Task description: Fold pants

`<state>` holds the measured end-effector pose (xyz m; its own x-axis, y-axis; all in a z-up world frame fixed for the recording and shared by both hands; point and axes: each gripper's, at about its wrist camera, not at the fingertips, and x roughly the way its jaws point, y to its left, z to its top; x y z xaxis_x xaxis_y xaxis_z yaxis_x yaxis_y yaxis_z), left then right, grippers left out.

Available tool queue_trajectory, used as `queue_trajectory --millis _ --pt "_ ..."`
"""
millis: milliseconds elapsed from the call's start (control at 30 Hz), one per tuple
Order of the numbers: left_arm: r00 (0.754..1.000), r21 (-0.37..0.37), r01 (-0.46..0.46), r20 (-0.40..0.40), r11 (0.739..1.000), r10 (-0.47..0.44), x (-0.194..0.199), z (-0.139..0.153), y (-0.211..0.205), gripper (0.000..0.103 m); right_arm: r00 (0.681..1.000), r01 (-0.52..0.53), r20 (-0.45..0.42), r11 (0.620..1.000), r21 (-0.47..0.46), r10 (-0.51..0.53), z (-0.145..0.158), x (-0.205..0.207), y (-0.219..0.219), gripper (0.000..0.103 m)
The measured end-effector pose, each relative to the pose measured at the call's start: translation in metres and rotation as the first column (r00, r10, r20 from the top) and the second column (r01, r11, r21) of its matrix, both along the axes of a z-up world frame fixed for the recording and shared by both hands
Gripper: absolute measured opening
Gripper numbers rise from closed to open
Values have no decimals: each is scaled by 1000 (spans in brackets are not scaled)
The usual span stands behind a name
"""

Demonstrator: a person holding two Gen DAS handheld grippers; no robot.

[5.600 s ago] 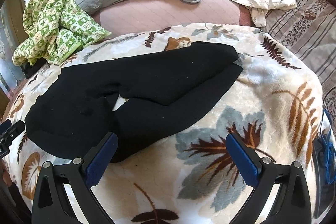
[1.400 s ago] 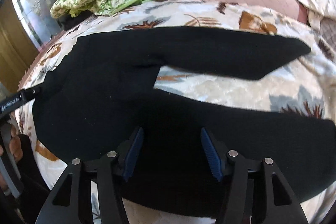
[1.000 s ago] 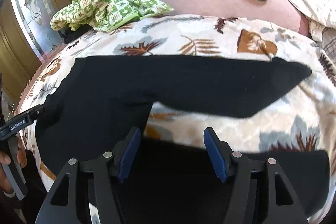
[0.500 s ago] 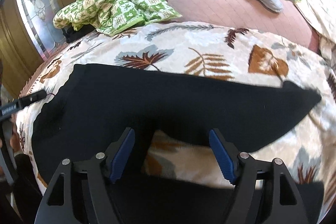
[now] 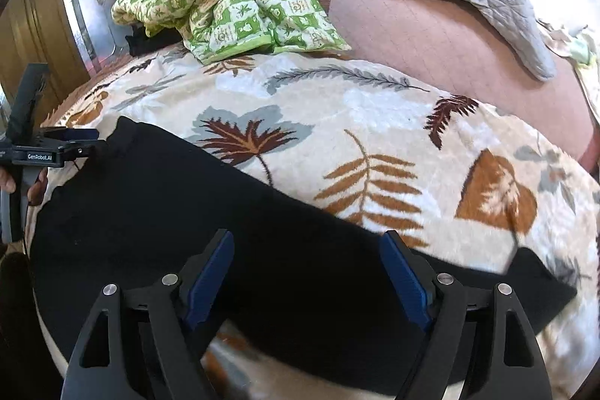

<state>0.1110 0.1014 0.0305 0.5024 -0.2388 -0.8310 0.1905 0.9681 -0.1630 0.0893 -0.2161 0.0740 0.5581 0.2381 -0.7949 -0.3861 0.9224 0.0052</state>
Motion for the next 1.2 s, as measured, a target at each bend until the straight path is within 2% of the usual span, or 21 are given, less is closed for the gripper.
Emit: queue_trajectory --millis 333,367,433,533,700,733,767,833,867,967,1067,1200 --pt "991 8 134 -20 991 -133 28 -7 -27 83 992 -123 -42 992 -32 122 -22 32 3 83" --pt "988 7 150 -22 989 -150 28 -8 -29 79 989 -139 -52 989 -43 137 -25 35 4 83" --pt "985 26 169 -26 985 -169 29 -10 -32 48 986 -160 -67 985 -66 156 -31 40 6 83" --pt "983 7 184 -21 983 -184 30 -9 -30 19 978 -183 -112 981 -64 176 -41 49 7 83" --pt "979 19 205 19 979 -205 24 0 -30 12 968 -190 -167 982 -8 186 -49 59 3 81" --pt "977 22 210 30 977 -211 22 3 -32 12 967 -192 -167 981 10 191 -47 58 3 67" --pt "976 25 213 37 977 -214 20 4 -33 11 965 -199 -169 980 28 201 -45 57 5 37" --pt "977 23 206 48 978 -207 19 7 -34 10 963 -216 -162 976 23 217 -40 50 12 9" --pt "978 16 202 51 979 -202 18 8 -33 10 964 -226 -146 974 -14 221 -37 44 19 6" --pt "977 -6 198 82 980 -197 9 18 -29 9 969 -234 -96 970 -64 227 -24 25 26 4" --pt "973 -27 202 117 979 -198 -7 32 -23 9 979 -204 -6 977 -58 204 5 0 19 4" --pt "955 -55 244 185 968 -231 -39 55 -15 9 977 -188 92 981 -55 193 42 -48 14 4"
